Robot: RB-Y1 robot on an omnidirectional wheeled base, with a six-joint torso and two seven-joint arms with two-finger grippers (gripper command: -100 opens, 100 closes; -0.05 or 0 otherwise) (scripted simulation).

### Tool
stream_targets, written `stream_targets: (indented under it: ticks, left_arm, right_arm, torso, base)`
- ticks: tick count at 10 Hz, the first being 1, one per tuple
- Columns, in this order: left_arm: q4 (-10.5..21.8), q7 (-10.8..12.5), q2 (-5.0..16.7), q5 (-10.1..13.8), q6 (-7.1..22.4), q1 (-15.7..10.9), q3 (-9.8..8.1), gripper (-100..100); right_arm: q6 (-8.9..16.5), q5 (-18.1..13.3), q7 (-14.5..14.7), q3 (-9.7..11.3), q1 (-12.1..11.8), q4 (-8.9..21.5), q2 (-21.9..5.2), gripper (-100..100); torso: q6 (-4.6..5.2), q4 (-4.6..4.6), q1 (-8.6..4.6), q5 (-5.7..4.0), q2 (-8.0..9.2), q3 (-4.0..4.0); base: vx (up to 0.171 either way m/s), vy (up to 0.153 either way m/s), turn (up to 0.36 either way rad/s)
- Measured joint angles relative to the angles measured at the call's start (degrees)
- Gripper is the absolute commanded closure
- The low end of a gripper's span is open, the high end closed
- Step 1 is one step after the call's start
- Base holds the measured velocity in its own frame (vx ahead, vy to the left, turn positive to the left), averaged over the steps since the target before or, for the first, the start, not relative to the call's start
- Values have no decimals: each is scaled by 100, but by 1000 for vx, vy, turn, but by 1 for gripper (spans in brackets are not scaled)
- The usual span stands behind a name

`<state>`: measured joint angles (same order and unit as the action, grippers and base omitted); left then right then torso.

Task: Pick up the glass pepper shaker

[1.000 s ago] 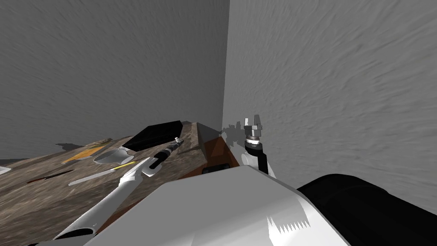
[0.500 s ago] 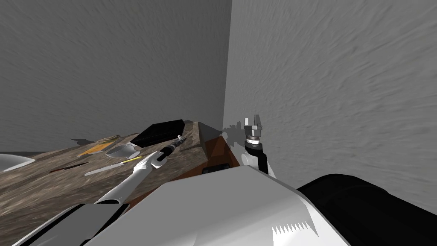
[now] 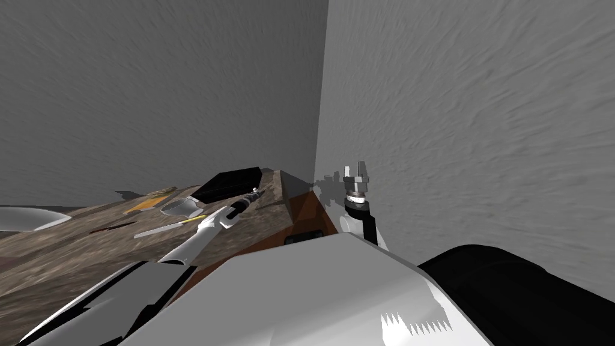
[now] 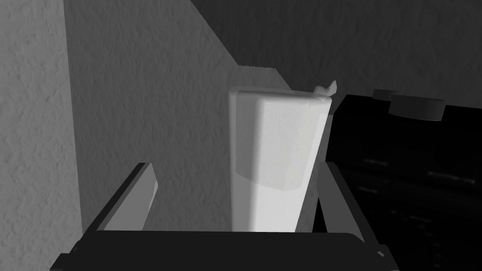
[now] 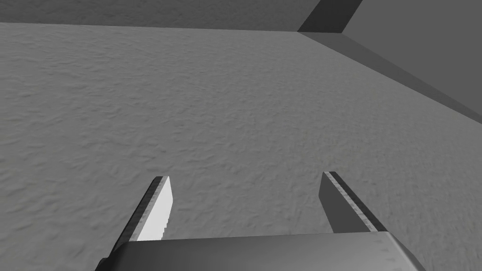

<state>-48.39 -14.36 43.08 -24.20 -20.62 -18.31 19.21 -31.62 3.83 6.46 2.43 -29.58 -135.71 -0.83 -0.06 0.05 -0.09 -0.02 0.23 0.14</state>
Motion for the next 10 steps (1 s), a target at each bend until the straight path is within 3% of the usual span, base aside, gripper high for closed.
stream_targets:
  ticks: [5, 6, 10]
  left_arm:
    - [928, -112, -124, 89, -147, -871, 345, -100]
    - [963, -122, -130, 89, -167, -896, 345, 100]
    - [959, -122, -130, 89, -165, -893, 345, 100]
  right_arm:
    - [0, 0, 0, 0, 0, 0, 0, 0]
    - [0, 0, 0, 0, 0, 0, 0, 0]
    - [0, 0, 0, 0, 0, 0, 0, 0]
  torso:
    - [2, 0, -2, -1, -4, -1]
    - [-1, -1, -2, -1, -8, -4]
    - [0, -3, -2, 0, -13, -7]
  base:
    - [-29, 4, 22]
    - [0, 0, 0]
    - [0, 0, 0]
